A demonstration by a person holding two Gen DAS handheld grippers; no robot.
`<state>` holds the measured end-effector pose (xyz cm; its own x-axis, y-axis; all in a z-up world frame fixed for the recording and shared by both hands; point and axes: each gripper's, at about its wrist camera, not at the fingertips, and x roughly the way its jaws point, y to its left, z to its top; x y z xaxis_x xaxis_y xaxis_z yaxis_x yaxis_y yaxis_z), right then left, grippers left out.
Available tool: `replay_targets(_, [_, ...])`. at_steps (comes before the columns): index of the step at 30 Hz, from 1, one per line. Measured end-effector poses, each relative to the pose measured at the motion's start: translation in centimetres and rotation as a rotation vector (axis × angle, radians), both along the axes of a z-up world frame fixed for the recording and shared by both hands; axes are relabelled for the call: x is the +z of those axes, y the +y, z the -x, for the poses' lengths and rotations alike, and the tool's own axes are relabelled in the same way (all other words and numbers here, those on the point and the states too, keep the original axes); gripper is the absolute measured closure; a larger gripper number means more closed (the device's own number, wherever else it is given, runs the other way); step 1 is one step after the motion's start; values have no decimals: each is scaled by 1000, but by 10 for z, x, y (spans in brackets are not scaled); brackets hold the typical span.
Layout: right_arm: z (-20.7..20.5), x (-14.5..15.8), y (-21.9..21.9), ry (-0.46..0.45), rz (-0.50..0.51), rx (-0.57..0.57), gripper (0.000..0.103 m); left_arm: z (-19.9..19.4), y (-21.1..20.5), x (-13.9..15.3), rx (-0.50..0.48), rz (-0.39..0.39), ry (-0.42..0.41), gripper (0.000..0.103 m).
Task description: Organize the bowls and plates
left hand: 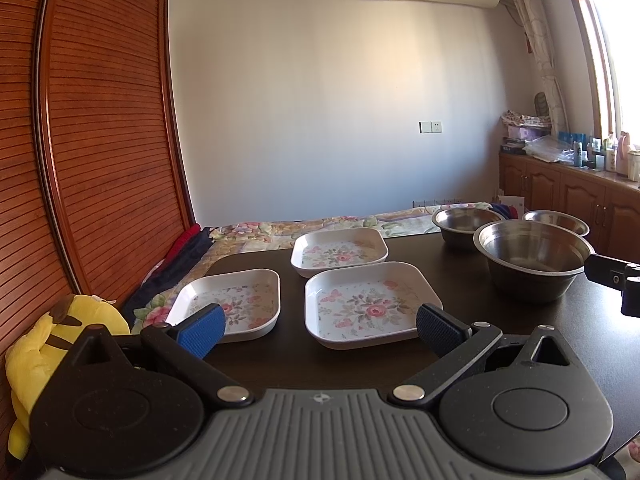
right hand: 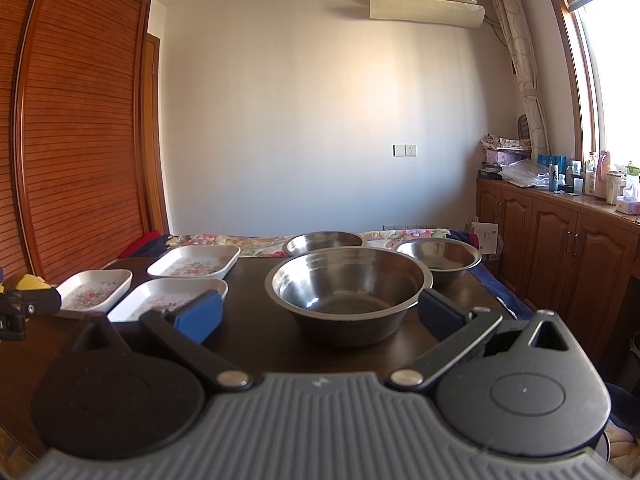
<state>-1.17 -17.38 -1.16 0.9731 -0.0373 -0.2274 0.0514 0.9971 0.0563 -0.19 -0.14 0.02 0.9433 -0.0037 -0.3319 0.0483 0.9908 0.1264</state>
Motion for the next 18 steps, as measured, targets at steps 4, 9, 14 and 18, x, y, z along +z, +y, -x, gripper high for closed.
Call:
replay_targets(4, [0, -1, 0, 2, 1, 1, 0, -1, 0, -2, -1, 0, 6, 0])
replay_targets(9, [-2, -5, 2, 14, 6, 5, 0, -6, 4, -10, -4, 13, 37, 0])
replay_targets(14, [-3, -8, 5, 23, 14, 7, 0, -14, 10, -19, 4, 11, 80, 0])
replay_targets(18, [-7, -11, 9, 40, 7, 27, 0, -19, 18, -25, 6, 28, 116, 0])
